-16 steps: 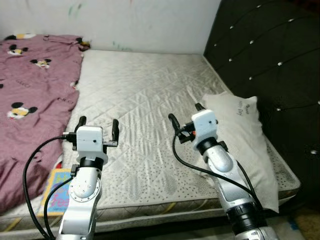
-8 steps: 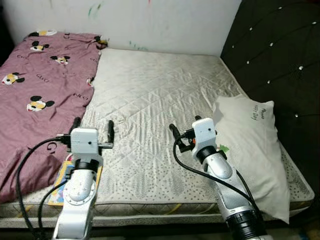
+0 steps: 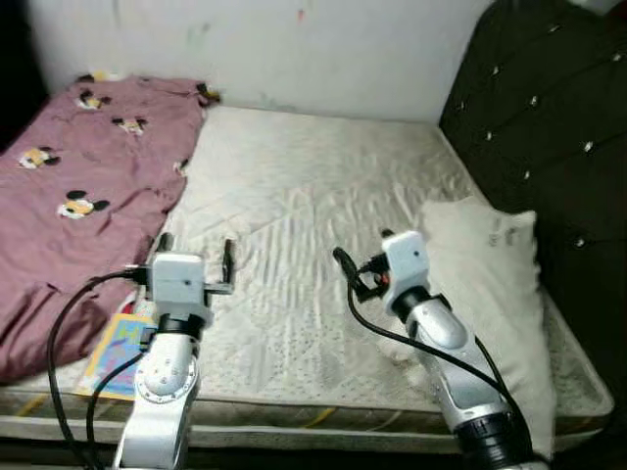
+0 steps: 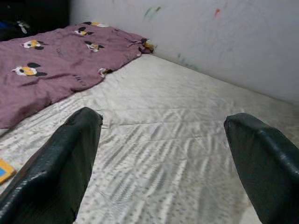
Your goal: Clean up the room
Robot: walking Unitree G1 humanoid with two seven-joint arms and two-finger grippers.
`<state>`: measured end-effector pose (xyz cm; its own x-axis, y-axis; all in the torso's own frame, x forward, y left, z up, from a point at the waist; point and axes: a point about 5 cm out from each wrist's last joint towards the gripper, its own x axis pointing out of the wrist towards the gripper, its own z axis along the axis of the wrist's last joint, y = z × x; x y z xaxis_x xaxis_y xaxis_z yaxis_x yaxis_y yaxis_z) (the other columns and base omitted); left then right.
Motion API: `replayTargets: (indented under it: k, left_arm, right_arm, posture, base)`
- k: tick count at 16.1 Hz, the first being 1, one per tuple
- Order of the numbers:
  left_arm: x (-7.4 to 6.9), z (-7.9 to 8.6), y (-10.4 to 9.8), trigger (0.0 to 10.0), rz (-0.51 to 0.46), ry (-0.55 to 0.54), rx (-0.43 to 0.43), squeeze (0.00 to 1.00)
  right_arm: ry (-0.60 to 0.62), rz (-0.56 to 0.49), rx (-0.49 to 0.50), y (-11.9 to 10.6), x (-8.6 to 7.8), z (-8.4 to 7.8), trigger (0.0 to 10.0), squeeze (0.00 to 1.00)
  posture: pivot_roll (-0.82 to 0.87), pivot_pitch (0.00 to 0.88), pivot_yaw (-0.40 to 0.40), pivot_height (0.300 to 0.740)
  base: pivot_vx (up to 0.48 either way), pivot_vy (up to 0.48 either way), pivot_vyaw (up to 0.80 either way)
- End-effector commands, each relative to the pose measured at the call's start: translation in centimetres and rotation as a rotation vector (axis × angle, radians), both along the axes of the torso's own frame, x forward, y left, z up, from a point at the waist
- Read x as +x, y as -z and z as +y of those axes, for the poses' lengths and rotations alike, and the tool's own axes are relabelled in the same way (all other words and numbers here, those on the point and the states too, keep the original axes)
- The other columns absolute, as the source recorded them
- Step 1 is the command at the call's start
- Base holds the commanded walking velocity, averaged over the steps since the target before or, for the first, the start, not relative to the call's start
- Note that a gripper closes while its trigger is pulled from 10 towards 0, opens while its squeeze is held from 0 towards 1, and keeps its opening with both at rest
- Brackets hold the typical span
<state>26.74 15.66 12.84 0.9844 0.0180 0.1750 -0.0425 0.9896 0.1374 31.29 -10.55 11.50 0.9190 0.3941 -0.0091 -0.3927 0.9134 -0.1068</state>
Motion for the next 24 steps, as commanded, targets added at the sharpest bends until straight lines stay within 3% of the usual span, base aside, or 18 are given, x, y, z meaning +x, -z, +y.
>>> replayTargets:
  k: [1,6,9,10,12,16,19,24]
  left_arm:
    - [0.0,0.3,-0.2,10.0,-0.004,-0.011,0.005,0.00]
    - [0.0,0.3,-0.1,10.0,-0.004,-0.012,0.004,0.00]
    - [0.0,0.2,-0.1,10.0,-0.004,-0.010,0.003,0.00]
    - [0.0,0.2,-0.1,10.0,-0.004,-0.010,0.003,0.00]
    - [0.0,0.1,-0.1,10.0,-0.010,-0.010,0.009,0.00]
    - [0.0,0.2,-0.2,10.0,-0.028,-0.018,-0.001,0.00]
    - [-0.1,-0.2,-0.3,10.0,-0.032,0.051,-0.033,0.00]
    - [0.0,-0.3,-0.5,10.0,-0.040,0.058,-0.032,0.00]
  right_arm:
    - [-0.001,-0.022,0.016,-0.6,0.0,0.1,10.0,0.00]
    - [0.045,-0.031,-0.005,-0.5,0.1,-0.1,10.0,0.00]
    - [0.036,-0.089,-0.084,-0.5,0.0,0.0,10.0,0.00]
    - [0.025,-0.059,-0.022,-0.4,-0.1,0.2,10.0,0.00]
    - [0.009,-0.095,-0.050,-0.5,-0.3,0.6,10.0,0.00]
    - [-0.013,-0.071,-0.040,-0.5,-0.4,0.8,10.0,0.00]
    - [-0.008,-0.087,0.003,-1.0,-0.3,0.5,10.0,0.00]
    - [-0.014,-0.097,0.012,-1.2,-0.2,0.6,10.0,0.00]
  posture:
    - [-0.02,0.010,-0.093,0.740]
    - [-0.02,0.009,-0.094,0.740]
    - [-0.02,0.013,-0.092,0.740]
    - [-0.02,0.013,-0.092,0.740]
    - [-0.02,0.013,-0.092,0.740]
    - [-0.02,0.012,-0.094,0.740]
    - [-0.02,0.011,-0.094,0.740]
    - [-0.02,0.009,-0.094,0.740]
  base:
    - [0.000,-0.319,0.00]
    - [0.000,-0.355,0.00]
    - [0.000,-0.355,0.00]
    - [0.000,-0.356,0.00]
    - [0.000,-0.144,0.00]
    - [0.000,0.000,0.00]
    - [0.000,0.000,0.00]
    - [0.295,0.000,0.00]
